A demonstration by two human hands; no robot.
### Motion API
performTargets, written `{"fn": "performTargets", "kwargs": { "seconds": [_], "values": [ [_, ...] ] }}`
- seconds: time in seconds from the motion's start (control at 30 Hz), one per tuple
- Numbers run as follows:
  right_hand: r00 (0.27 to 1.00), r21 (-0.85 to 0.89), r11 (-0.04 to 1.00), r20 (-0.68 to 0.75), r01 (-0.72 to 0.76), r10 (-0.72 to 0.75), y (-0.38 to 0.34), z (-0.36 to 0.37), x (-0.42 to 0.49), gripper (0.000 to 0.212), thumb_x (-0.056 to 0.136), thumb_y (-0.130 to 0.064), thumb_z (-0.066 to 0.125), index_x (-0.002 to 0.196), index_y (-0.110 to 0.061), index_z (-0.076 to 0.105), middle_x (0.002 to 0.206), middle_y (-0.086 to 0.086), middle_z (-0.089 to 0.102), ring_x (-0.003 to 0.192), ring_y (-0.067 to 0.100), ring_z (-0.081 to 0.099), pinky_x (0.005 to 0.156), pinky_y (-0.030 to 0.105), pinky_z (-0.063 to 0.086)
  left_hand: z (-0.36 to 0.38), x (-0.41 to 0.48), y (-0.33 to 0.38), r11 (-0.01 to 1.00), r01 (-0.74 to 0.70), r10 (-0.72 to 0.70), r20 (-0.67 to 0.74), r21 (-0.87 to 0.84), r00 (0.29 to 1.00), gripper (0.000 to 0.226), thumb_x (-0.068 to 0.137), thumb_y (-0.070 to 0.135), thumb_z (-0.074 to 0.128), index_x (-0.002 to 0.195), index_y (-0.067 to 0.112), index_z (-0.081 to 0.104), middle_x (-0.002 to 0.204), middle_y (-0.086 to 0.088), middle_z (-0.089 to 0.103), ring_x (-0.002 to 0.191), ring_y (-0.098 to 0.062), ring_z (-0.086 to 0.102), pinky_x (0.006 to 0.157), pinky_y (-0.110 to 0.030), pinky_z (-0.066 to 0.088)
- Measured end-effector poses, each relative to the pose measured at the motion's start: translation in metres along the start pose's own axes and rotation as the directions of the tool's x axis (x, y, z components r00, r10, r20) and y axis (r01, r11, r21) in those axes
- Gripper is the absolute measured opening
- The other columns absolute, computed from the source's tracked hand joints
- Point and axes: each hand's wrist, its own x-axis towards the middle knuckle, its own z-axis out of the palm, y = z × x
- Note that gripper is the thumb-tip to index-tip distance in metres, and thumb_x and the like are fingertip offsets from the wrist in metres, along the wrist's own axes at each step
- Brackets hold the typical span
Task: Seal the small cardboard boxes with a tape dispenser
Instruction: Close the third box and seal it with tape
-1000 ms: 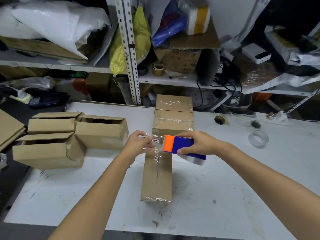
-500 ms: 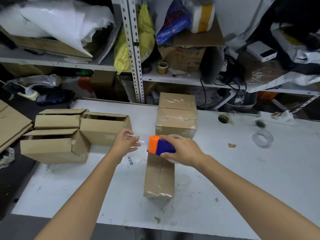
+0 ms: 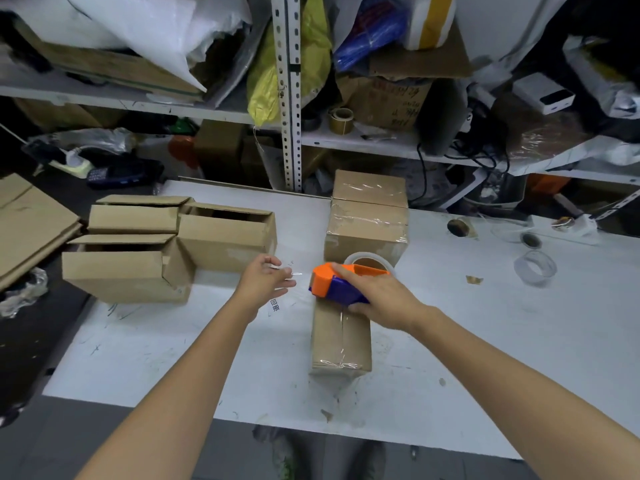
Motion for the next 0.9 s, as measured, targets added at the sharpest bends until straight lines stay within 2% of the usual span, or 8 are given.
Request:
{"fn": "performTargets", "kwargs": {
  "seconds": [0.1,0.23,0.37,0.5,0.73,0.83,0.9],
  "values": [
    [0.997,0.170,0.983,0.038,-0.077,0.072,0.000,-0.029,-0.003,0.084,0.091,-0.038,0.065,0.152,-0.050,0.009,0.145,-0.008,0.043,0.120,0.019,0.049,0.093,0.031,0.049,0.005,-0.001,0.017,0.999,-0.048,0.047,0.014,0.012,0.999,0.020,0.092,0.009,0.067,0.095,0.015,0.048,0.096,-0.013,0.071,0.081,-0.023,0.072,0.083,-0.035,0.057],
    [0.990,0.238,0.962,-0.026,-0.130,0.140,-0.006,-0.068,-0.014,0.074,0.084,-0.042,0.073,0.145,-0.047,0.031,0.123,-0.016,0.055,0.109,0.014,0.056,0.083,0.031,0.055,0.016,-0.002,0.044,0.993,-0.115,0.113,0.053,0.027,0.992,0.020,0.091,0.007,0.067,0.096,0.016,0.049,0.091,-0.013,0.070,0.080,-0.023,0.072,0.077,-0.034,0.058],
    [0.981,0.301,0.939,-0.046,-0.168,0.190,-0.007,-0.080,-0.022,0.070,0.075,-0.062,0.074,0.135,-0.045,0.043,0.118,-0.021,0.056,0.106,0.011,0.057,0.082,0.031,0.057,0.030,-0.005,0.058,0.984,-0.129,0.125,0.043,0.121,0.991,0.020,0.089,0.007,0.069,0.091,0.017,0.052,0.086,-0.013,0.070,0.073,-0.024,0.069,0.070,-0.033,0.058],
    [0.980,0.275,0.942,0.002,-0.191,0.198,0.002,-0.092,-0.033,0.070,0.074,-0.065,0.073,0.135,-0.050,0.042,0.122,-0.019,0.058,0.108,0.012,0.056,0.084,0.033,0.057,0.025,-0.002,0.055,0.993,-0.085,0.088,-0.038,0.085,0.995,0.024,0.085,-0.001,0.071,0.081,0.012,0.052,0.079,-0.020,0.069,0.057,-0.022,0.056,0.065,-0.031,0.055],
    [0.973,0.199,0.953,0.087,-0.229,0.216,0.025,-0.097,-0.044,0.070,0.079,-0.058,0.073,0.140,-0.044,0.041,0.126,-0.017,0.054,0.109,0.011,0.053,0.082,0.028,0.055,0.038,0.012,0.046,0.988,-0.052,0.066,-0.094,0.143,0.993,0.024,0.082,0.001,0.075,0.079,0.013,0.055,0.077,-0.020,0.071,0.055,-0.021,0.057,0.068,-0.034,0.057],
    [0.953,0.183,0.938,0.125,-0.296,0.276,0.040,-0.094,-0.047,0.072,0.079,-0.057,0.074,0.141,-0.042,0.040,0.119,-0.016,0.054,0.102,0.012,0.057,0.077,0.026,0.056,0.029,0.020,0.043,0.989,-0.028,0.048,-0.141,0.144,0.989,0.021,0.084,0.002,0.073,0.081,0.012,0.055,0.074,-0.015,0.069,0.055,-0.019,0.056,0.072,-0.037,0.057],
    [0.941,0.183,0.927,0.153,-0.327,0.301,0.048,-0.091,-0.045,0.072,0.078,-0.058,0.074,0.140,-0.042,0.042,0.118,-0.014,0.056,0.097,0.016,0.061,0.074,0.027,0.058,0.028,0.021,0.038,0.989,-0.021,0.038,-0.114,0.145,0.993,0.020,0.085,0.003,0.072,0.084,0.012,0.054,0.075,-0.014,0.068,0.059,-0.020,0.057,0.074,-0.038,0.057]
  ]
}}
